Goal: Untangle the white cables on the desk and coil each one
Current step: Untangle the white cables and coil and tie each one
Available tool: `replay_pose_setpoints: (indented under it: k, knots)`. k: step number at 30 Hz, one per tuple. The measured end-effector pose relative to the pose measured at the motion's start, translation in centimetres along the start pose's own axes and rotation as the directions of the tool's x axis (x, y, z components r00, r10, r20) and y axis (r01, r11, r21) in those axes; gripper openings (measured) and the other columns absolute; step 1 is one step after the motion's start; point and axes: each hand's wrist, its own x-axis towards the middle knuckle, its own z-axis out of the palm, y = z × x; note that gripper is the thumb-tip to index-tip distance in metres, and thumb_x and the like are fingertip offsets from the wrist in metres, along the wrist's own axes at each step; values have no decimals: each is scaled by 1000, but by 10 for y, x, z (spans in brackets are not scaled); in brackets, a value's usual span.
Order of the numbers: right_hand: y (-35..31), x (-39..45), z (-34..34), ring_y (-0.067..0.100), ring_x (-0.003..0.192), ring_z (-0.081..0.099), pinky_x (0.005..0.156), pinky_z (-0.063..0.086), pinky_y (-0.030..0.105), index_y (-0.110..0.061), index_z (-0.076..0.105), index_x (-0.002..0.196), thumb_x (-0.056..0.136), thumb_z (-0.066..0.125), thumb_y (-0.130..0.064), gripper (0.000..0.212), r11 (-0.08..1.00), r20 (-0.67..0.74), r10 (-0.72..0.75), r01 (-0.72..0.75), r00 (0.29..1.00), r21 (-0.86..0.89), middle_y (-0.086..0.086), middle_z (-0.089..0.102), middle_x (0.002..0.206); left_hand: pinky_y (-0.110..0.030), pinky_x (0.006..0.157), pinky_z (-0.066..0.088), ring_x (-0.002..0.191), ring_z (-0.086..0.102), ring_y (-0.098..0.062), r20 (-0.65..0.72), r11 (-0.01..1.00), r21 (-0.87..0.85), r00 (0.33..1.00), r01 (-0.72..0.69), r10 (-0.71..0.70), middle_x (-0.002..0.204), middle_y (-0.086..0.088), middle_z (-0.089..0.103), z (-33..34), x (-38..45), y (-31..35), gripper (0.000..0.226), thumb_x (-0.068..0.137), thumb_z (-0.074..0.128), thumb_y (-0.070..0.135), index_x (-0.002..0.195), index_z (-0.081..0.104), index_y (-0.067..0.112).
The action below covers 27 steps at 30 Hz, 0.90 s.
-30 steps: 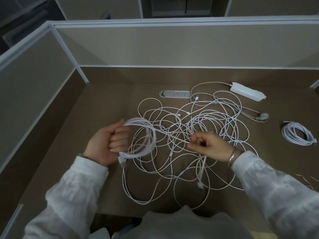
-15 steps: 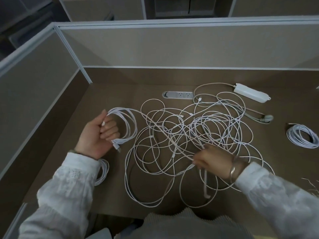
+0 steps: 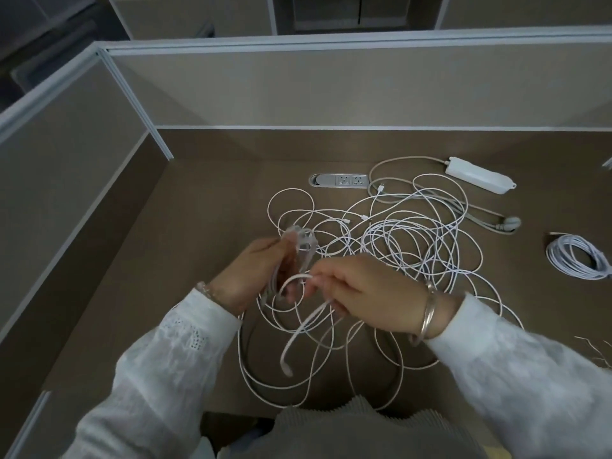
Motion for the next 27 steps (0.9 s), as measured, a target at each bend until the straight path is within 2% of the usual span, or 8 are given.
replay_pose_setpoints:
  k: [3,6,9,11,15,18,23,27]
  knots:
    - [9,4,-3,6,56,56,58,42,13,-23,64,88,99,44,-17,24,991,-30,31,-27,999,132,-1,57,63,-12,37,21,31,23,-11,193,995,75,978,65,-78,41,-4,30,7,-6,4,43,95,46,35,67,54,4]
    - [22,6,-6,23,65,61,64,48,30,-25,67,87,97,51,-17,21,967,-23,70,-62,997,248,15,67,80,-13,39,10,33,12,-6,324,968,54,913,245,-249,43,4,19,7,-6,7,41,90,47,42,58,48,17]
    - [30,8,-9,16,62,56,63,45,30,-17,71,89,90,63,-17,7,963,61,56,-70,997,261,9,66,73,-12,36,10,32,12,-2,456,934,-2,831,358,-318,42,9,19,-1,-6,5,39,92,48,43,61,46,19]
    - [33,6,-10,19,66,63,67,51,28,-13,68,97,87,66,-19,11,936,96,43,-73,994,344,6,69,76,-12,34,10,33,11,-2,502,920,-63,809,387,-306,41,11,22,-6,-5,4,37,92,47,41,61,47,20]
    - [53,-2,-15,30,93,68,83,55,33,-11,58,113,79,72,-4,38,879,100,57,-97,993,467,12,71,99,-15,35,6,37,3,-7,411,882,-212,857,422,-311,41,12,19,-20,-4,7,41,93,43,37,56,45,21]
    - [68,-5,-16,19,84,67,80,54,29,-12,64,100,73,76,3,34,913,22,115,-115,993,391,8,71,91,-15,34,5,37,4,-7,371,852,-320,882,414,-290,41,12,21,-33,-4,8,41,95,43,35,57,44,20]
    - [72,-4,1,7,66,62,67,51,20,-7,66,88,77,76,-11,15,946,-85,133,-101,987,309,0,68,76,-13,32,7,38,1,-7,262,816,-415,912,402,-316,43,10,13,-32,-3,3,37,90,43,31,54,43,19]
    - [64,0,15,7,59,61,59,46,15,-4,65,95,91,60,-14,12,891,-103,125,-66,987,450,0,65,68,-13,32,7,40,1,-6,209,820,-395,910,414,-359,41,11,18,-26,0,-11,36,85,46,30,51,42,21]
